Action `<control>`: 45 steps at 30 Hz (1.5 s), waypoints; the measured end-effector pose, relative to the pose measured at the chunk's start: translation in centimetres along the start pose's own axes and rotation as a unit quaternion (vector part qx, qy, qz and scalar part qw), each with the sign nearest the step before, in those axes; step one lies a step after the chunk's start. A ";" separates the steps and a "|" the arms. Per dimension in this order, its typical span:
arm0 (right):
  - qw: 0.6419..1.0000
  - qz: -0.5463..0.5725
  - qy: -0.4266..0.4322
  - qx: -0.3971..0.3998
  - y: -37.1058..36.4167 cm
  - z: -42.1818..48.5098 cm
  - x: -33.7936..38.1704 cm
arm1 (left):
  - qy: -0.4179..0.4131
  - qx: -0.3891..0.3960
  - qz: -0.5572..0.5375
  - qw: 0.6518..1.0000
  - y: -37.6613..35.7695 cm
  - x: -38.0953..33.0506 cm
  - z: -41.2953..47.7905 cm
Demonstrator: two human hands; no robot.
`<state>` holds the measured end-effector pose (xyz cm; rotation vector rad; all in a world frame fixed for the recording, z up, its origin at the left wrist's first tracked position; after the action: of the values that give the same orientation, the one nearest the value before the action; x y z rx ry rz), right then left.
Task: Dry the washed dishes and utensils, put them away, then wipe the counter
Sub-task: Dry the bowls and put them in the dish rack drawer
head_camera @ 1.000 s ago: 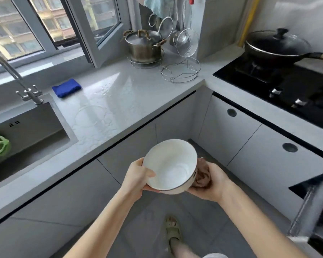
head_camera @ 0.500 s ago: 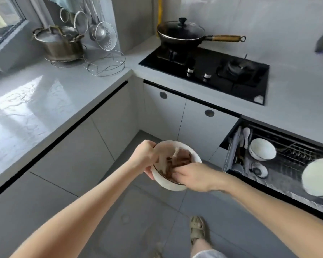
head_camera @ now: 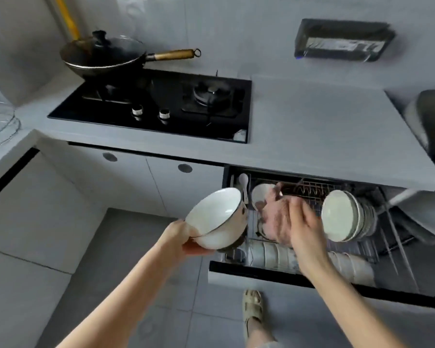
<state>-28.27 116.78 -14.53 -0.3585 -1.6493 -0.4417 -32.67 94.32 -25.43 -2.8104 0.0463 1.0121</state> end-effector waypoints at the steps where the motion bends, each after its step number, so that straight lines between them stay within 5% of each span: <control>1: 0.999 0.012 -0.050 0.003 0.0 1.8 -3.0 | 0.015 0.019 -0.021 1.000 -3.1 0.3 1.3; 3: 0.985 0.085 -0.147 -0.009 0.9 5.0 -8.1 | 0.036 0.036 -0.035 0.998 -8.4 0.6 3.5; 7: 0.893 0.260 -0.359 -0.081 4.3 9.6 -13.3 | 0.010 -0.008 0.001 1.000 -14.3 -0.3 9.2; 12: 0.884 0.143 -0.437 -0.085 9.4 15.2 -18.0 | 0.026 -0.062 0.066 0.996 -17.7 -0.4 15.3; 18: 0.942 -0.121 -0.313 -0.010 15.4 20.3 -17.3 | 0.017 -0.162 0.173 0.971 -17.7 -1.2 21.3; 22: 0.934 -0.282 -0.213 0.053 15.2 22.4 -16.5 | 0.021 -0.155 0.209 0.965 -18.9 -0.9 25.1; 40: 0.933 -0.252 -0.255 0.020 15.2 25.2 -23.6 | -0.029 -0.169 0.348 0.922 -20.2 -0.5 37.4; 45: 0.930 -0.268 -0.251 0.009 14.8 25.5 -24.9 | -0.069 -0.168 0.425 0.887 -20.7 -0.9 37.9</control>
<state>-40.33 142.58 -40.56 0.0129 -2.2598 -0.7891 -55.66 120.61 -50.92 -3.0232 1.3002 1.4826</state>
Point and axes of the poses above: each hand's wrist, its own z-axis towards the middle knuckle, its own y-axis out of the back of the hand, x = y × z, the point moved 10 cm from there along z, towards the middle knuckle, and after that the axes turned 3 degrees about z, right-handed, at the moved point
